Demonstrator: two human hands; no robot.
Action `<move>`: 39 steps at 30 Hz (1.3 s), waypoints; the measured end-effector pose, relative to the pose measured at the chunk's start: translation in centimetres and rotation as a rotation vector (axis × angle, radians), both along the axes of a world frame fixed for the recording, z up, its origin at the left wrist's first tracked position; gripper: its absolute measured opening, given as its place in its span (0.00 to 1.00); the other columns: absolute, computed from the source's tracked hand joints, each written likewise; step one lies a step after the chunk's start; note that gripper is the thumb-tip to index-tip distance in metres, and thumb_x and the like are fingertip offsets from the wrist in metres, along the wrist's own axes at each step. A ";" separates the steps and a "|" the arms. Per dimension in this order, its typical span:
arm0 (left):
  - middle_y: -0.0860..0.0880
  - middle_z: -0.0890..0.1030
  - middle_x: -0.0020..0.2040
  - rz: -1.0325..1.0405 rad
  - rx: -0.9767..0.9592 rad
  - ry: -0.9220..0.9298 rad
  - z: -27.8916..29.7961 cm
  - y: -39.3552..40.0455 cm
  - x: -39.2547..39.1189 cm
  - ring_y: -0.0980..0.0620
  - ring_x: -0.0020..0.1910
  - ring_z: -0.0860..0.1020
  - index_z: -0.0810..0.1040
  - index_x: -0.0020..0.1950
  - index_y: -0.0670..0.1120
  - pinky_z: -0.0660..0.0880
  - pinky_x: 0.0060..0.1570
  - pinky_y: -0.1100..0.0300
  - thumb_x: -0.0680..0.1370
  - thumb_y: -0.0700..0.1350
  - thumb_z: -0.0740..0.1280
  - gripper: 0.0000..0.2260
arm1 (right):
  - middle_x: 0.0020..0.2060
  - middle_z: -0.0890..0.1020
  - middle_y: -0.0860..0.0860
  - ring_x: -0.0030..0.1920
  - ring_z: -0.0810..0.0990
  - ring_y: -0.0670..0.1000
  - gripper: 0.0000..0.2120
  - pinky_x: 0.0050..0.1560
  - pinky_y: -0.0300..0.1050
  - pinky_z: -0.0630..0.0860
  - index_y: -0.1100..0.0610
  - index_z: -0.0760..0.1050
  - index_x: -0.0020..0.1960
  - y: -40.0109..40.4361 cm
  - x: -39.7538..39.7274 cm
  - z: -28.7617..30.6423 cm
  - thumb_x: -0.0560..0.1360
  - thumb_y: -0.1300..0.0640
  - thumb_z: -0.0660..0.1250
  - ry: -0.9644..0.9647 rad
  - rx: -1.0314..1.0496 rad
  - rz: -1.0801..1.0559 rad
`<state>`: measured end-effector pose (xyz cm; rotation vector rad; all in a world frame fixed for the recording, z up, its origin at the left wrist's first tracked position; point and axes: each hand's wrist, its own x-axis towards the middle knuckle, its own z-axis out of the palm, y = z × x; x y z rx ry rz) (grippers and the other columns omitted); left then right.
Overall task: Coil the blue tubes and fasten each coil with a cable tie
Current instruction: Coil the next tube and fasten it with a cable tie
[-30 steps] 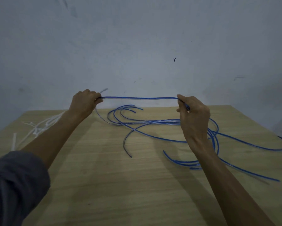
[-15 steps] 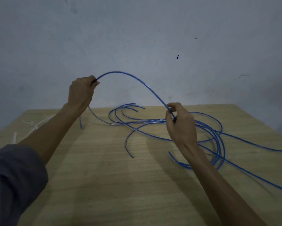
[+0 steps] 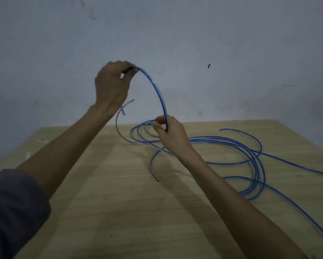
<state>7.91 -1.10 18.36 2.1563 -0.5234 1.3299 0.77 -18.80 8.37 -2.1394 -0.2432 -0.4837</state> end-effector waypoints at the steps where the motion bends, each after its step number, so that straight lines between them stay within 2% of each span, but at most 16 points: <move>1: 0.52 0.85 0.43 -0.044 -0.017 0.064 -0.1 -0.3 -0.2 0.50 0.43 0.81 0.85 0.50 0.50 0.76 0.44 0.53 0.79 0.55 0.63 0.14 | 0.58 0.79 0.54 0.53 0.79 0.54 0.16 0.56 0.52 0.77 0.56 0.75 0.63 0.2 0.0 -0.2 0.81 0.47 0.65 0.053 -0.009 0.010; 5: 0.55 0.84 0.37 -0.186 -0.148 0.251 -1.3 -1.2 -0.8 0.51 0.36 0.81 0.83 0.44 0.50 0.80 0.38 0.49 0.79 0.58 0.65 0.14 | 0.62 0.76 0.52 0.61 0.74 0.51 0.23 0.59 0.46 0.71 0.57 0.70 0.68 0.5 -0.6 -1.1 0.80 0.43 0.66 0.143 0.133 0.068; 8: 0.48 0.84 0.38 -0.343 -0.254 0.306 -1.6 -2.1 -1.8 0.47 0.38 0.82 0.83 0.45 0.48 0.82 0.32 0.50 0.81 0.48 0.67 0.08 | 0.70 0.72 0.50 0.71 0.69 0.51 0.28 0.66 0.45 0.67 0.55 0.67 0.73 0.4 -0.9 -1.3 0.81 0.40 0.63 0.180 0.161 0.099; 10: 0.46 0.84 0.40 -0.395 -0.312 0.306 -1.5 -2.7 -2.4 0.48 0.39 0.83 0.83 0.47 0.45 0.82 0.33 0.55 0.81 0.42 0.66 0.06 | 0.65 0.78 0.54 0.64 0.76 0.54 0.21 0.64 0.49 0.72 0.57 0.70 0.70 0.2 -0.7 -1.1 0.83 0.45 0.61 0.216 0.108 0.128; 12: 0.46 0.84 0.41 -0.392 -0.352 0.301 -1.5 -3.0 -2.3 0.51 0.39 0.83 0.84 0.49 0.42 0.82 0.34 0.56 0.81 0.40 0.66 0.07 | 0.49 0.83 0.57 0.48 0.83 0.55 0.13 0.51 0.47 0.79 0.61 0.76 0.62 -0.1 -0.7 -1.0 0.85 0.54 0.59 0.254 0.175 0.168; 15: 0.46 0.83 0.42 -0.355 -0.342 0.268 -2.2 -2.7 -1.1 0.52 0.41 0.83 0.83 0.51 0.41 0.83 0.37 0.51 0.81 0.43 0.67 0.07 | 0.34 0.79 0.53 0.31 0.77 0.51 0.12 0.36 0.44 0.74 0.65 0.77 0.59 -0.7 -1.1 -0.8 0.85 0.60 0.59 0.313 0.345 0.229; 17: 0.48 0.81 0.52 -0.306 -0.299 0.247 -3.4 -2.7 -0.9 0.52 0.48 0.81 0.79 0.59 0.44 0.82 0.44 0.53 0.80 0.46 0.69 0.10 | 0.33 0.79 0.53 0.27 0.72 0.49 0.08 0.32 0.44 0.71 0.61 0.74 0.61 -1.0 -1.2 -0.4 0.84 0.60 0.61 0.357 0.441 0.258; 19: 0.46 0.74 0.62 -0.240 -0.267 0.136 -5.3 -3.1 -1.6 0.50 0.58 0.77 0.72 0.66 0.42 0.78 0.53 0.59 0.78 0.41 0.70 0.18 | 0.34 0.80 0.54 0.23 0.68 0.48 0.05 0.29 0.44 0.67 0.59 0.72 0.58 -1.3 -1.3 0.1 0.82 0.62 0.64 0.418 0.563 0.297; 20: 0.44 0.72 0.62 -0.218 -0.246 0.041 -6.3 -3.3 -2.3 0.47 0.60 0.75 0.71 0.65 0.40 0.76 0.55 0.58 0.77 0.37 0.69 0.18 | 0.34 0.80 0.55 0.22 0.66 0.48 0.03 0.28 0.43 0.65 0.58 0.71 0.54 -1.5 -1.2 0.3 0.81 0.63 0.64 0.446 0.627 0.316; 22: 0.42 0.74 0.58 -0.245 -0.092 -0.071 -8.5 -3.6 -3.7 0.43 0.57 0.74 0.73 0.59 0.38 0.74 0.54 0.51 0.75 0.32 0.65 0.13 | 0.35 0.79 0.56 0.20 0.61 0.46 0.08 0.26 0.41 0.61 0.56 0.67 0.46 -2.1 -1.0 0.5 0.81 0.64 0.64 0.464 0.701 0.345; 24: 0.44 0.77 0.58 -0.364 0.161 0.015 -10.5 -3.5 -4.6 0.44 0.58 0.75 0.76 0.59 0.39 0.73 0.57 0.49 0.77 0.34 0.62 0.11 | 0.35 0.78 0.57 0.20 0.61 0.45 0.09 0.23 0.39 0.59 0.56 0.67 0.45 -2.6 -0.9 0.6 0.81 0.64 0.64 0.447 0.683 0.360; 26: 0.47 0.79 0.60 -0.437 0.292 0.164 -12.4 -3.4 -4.8 0.48 0.60 0.76 0.77 0.64 0.42 0.71 0.62 0.55 0.80 0.41 0.58 0.15 | 0.33 0.77 0.56 0.22 0.60 0.46 0.08 0.25 0.40 0.57 0.57 0.72 0.43 -2.9 -0.8 0.4 0.81 0.64 0.64 0.432 0.635 0.382; 29: 0.50 0.80 0.56 -0.481 0.263 0.279 -14.2 -3.9 -5.2 0.49 0.56 0.77 0.76 0.64 0.44 0.70 0.59 0.57 0.83 0.48 0.56 0.16 | 0.30 0.76 0.53 0.25 0.59 0.48 0.10 0.30 0.46 0.53 0.56 0.72 0.41 -3.4 -0.7 0.0 0.81 0.64 0.64 0.457 0.553 0.374; 34: 0.52 0.74 0.45 -0.400 0.189 0.247 -16.7 -4.5 -4.8 0.54 0.44 0.72 0.75 0.51 0.45 0.70 0.44 0.57 0.84 0.57 0.54 0.18 | 0.32 0.71 0.55 0.27 0.59 0.47 0.02 0.29 0.43 0.56 0.58 0.72 0.49 -3.4 -0.8 -0.4 0.80 0.63 0.64 0.483 0.434 0.316; 37: 0.57 0.68 0.35 -0.301 0.005 0.209 -18.0 -4.2 -4.3 0.60 0.35 0.67 0.74 0.42 0.47 0.70 0.35 0.55 0.85 0.55 0.54 0.20 | 0.31 0.67 0.50 0.27 0.59 0.47 0.03 0.31 0.43 0.55 0.59 0.73 0.52 -3.2 -0.8 -0.2 0.82 0.61 0.62 0.441 0.526 0.299; 39: 0.57 0.73 0.34 -0.308 -0.170 0.327 -19.1 -4.0 -3.9 0.60 0.31 0.71 0.79 0.45 0.45 0.73 0.35 0.53 0.85 0.54 0.54 0.19 | 0.30 0.65 0.48 0.27 0.61 0.46 0.10 0.30 0.42 0.57 0.61 0.76 0.56 -3.0 -0.6 -0.1 0.84 0.55 0.61 0.398 0.561 0.294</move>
